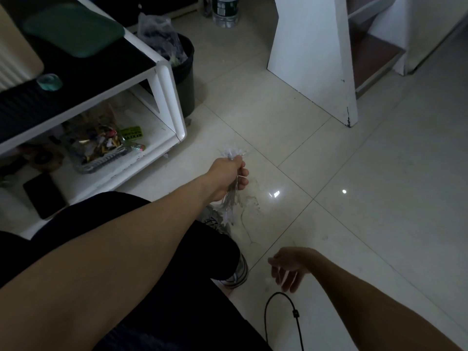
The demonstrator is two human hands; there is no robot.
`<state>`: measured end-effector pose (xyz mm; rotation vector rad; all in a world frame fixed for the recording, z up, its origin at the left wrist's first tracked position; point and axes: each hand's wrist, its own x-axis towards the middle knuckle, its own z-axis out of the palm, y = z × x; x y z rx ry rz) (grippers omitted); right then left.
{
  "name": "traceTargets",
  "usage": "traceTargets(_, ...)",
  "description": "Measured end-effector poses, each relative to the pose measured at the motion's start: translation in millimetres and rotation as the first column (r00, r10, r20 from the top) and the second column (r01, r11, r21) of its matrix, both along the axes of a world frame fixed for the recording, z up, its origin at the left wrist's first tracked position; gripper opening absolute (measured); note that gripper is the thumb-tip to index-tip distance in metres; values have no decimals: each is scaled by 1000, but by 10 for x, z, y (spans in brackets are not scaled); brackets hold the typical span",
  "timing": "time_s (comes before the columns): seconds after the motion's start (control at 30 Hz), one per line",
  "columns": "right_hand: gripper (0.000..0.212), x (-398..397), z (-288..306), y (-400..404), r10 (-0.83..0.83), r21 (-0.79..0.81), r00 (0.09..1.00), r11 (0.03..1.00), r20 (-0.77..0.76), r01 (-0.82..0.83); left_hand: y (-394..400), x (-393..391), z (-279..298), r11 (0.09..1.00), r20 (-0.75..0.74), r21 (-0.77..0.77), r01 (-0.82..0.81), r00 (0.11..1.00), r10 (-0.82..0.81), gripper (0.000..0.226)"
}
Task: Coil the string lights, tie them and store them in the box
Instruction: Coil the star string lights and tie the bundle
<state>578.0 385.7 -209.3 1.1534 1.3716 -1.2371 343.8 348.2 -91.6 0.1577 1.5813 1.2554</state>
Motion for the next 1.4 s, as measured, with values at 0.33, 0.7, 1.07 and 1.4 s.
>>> traceTargets(0.33, 50, 96, -15, -40, 6, -137, 995, 991, 97, 7, 5, 16, -33, 1000, -8, -5, 26, 1000, -26, 29)
traceTargets(0.7, 64, 299, -97, -33, 58, -139, 998, 989, 0, -57, -16, 8, -64, 998, -16, -37, 41, 999, -42, 29)
traceTargets(1.07, 34, 283, -84, -92, -24, 86, 934, 995, -357, 58, -65, 141, -191, 969, -87, -140, 206, 972, -219, 33)
traceTargets(1.4, 19, 381, 78, 16, -65, 117, 840, 982, -539, 151, -22, 1008, -405, 659, -68, -436, 613, 707, -704, 24)
